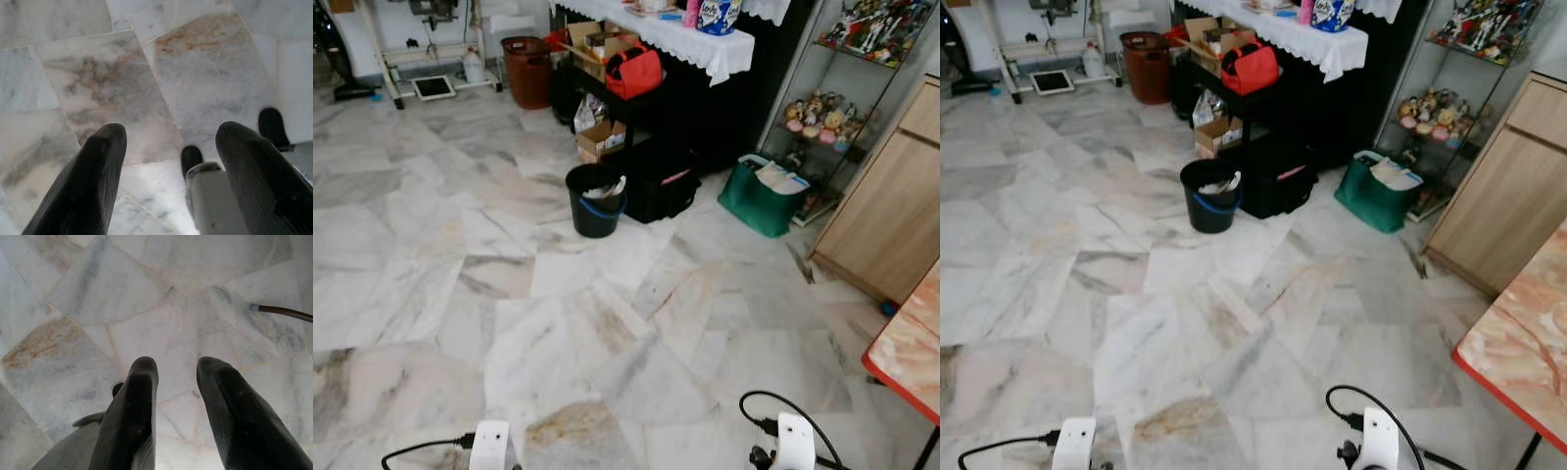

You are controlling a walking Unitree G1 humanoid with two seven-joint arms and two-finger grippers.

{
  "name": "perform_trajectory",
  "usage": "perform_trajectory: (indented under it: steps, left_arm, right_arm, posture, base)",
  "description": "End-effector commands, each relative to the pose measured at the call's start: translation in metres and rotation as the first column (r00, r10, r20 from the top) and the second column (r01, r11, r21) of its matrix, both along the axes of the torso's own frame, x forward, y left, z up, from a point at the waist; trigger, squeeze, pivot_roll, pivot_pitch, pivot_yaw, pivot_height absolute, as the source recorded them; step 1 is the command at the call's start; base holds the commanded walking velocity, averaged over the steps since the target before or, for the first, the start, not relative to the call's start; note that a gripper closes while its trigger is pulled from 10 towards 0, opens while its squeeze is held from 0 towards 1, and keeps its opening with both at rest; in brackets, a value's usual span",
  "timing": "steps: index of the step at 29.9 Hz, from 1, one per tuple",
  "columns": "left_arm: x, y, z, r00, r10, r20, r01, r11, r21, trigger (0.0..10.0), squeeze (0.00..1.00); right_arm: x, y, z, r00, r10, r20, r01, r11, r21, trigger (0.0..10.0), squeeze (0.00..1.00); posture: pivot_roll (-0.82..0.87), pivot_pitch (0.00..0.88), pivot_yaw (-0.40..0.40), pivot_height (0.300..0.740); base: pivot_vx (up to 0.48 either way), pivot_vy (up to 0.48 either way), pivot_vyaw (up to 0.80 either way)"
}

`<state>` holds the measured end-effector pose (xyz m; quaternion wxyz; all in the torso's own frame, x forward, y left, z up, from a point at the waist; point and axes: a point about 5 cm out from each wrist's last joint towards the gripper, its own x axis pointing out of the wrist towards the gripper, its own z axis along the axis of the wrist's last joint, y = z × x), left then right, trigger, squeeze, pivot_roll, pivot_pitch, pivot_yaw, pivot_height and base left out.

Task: Setting the table

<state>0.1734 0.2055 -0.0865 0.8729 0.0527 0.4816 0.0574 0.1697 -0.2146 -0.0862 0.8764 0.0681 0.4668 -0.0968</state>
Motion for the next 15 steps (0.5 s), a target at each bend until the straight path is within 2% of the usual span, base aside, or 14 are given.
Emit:
perform_trajectory:
  steps: [1,5,15]
  left_arm:
    - [-0.0079,-0.0012,-0.004,0.999,-0.016,-0.041,0.016,1.0,0.008,10.0,0.0]
    - [-0.0096,-0.0013,-0.0048,0.998,-0.022,-0.05,0.023,1.0,0.017,10.0,0.0]
    - [-0.0103,-0.0036,-0.0055,0.998,-0.024,-0.056,0.025,1.0,0.012,10.0,0.0]
  right_arm:
    - [-0.0013,-0.0033,0.0001,1.0,0.0,-0.002,0.0,1.0,-0.007,10.0,0.0]
    - [-0.0018,-0.0031,-0.0001,1.0,0.002,-0.002,-0.002,1.0,-0.006,10.0,0.0]
    - [-0.0029,-0.0024,-0.0008,1.0,0.005,-0.007,-0.005,1.0,-0.004,10.0,0.0]
  posture:
    - [0.05,0.0,-0.061,0.74]
    - [0.05,0.0,-0.061,0.74]
    - [0.06,0.0,-0.054,0.74]
  base:
    - [0.0,-0.24,-0.77]
    - [0.0,-0.241,-0.77]
    - [0.0,0.0,-0.77]
